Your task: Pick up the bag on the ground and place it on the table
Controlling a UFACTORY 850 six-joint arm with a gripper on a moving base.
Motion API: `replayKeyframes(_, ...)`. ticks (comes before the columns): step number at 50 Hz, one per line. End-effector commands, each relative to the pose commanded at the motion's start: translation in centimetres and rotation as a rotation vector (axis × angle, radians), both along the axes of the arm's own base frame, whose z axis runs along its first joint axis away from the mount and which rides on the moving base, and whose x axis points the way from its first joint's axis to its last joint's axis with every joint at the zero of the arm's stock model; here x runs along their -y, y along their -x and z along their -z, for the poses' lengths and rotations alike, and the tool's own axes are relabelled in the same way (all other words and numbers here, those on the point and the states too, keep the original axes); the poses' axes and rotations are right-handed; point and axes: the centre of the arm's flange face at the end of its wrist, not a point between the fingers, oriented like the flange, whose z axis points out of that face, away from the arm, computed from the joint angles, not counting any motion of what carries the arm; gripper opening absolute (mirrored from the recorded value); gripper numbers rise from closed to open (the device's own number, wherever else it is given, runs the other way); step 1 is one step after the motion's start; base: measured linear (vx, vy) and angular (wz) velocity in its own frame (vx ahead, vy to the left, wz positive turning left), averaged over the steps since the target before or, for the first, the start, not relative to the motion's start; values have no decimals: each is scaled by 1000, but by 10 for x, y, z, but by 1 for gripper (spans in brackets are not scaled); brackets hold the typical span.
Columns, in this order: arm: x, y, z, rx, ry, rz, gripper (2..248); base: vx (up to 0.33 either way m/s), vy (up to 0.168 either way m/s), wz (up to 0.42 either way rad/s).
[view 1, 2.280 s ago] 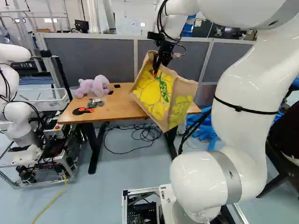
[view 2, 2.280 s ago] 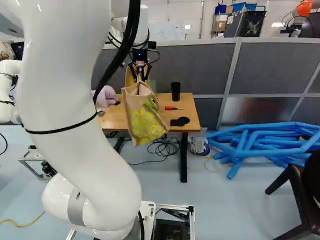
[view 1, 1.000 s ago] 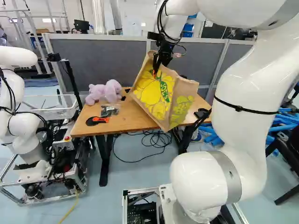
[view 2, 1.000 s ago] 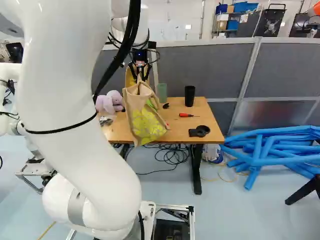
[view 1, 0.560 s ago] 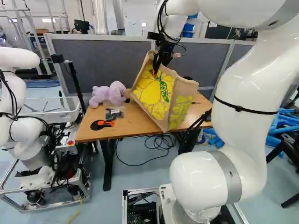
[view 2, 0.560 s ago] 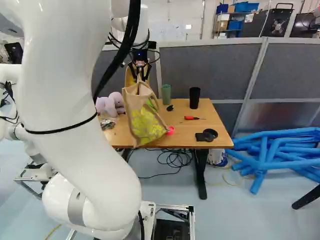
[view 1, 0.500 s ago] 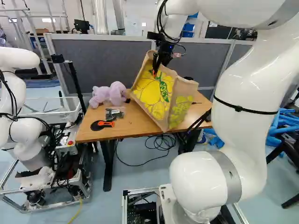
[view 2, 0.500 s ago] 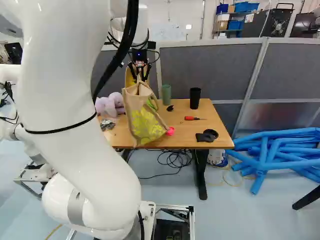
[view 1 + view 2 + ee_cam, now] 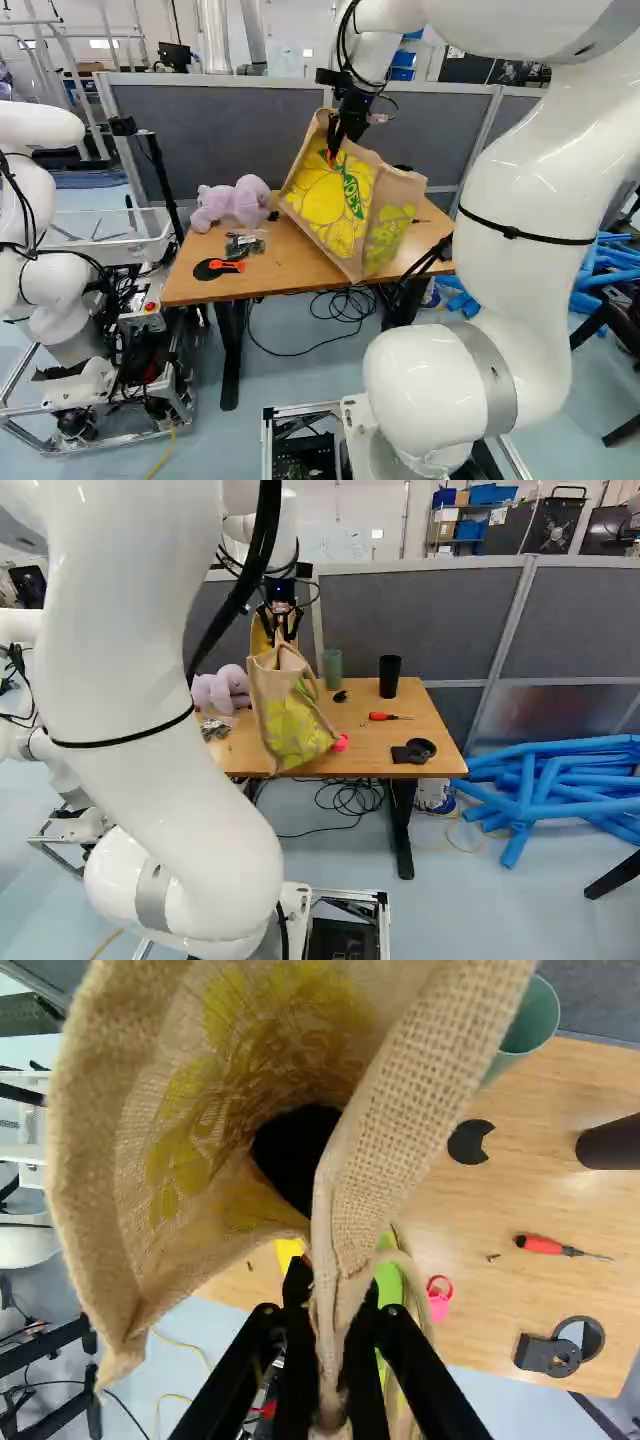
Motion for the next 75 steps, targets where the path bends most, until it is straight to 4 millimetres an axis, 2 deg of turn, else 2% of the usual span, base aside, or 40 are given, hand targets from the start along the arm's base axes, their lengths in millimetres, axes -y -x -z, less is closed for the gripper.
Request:
replayKeyframes(35, 0, 0, 0, -66, -84, 318, 35, 0, 0, 0)
replayKeyframes(59, 1, 0, 0, -70, -89, 339, 35, 0, 0, 0)
replayKeyframes(75, 14, -6, 3, -74, -89, 362, 35, 0, 0, 0)
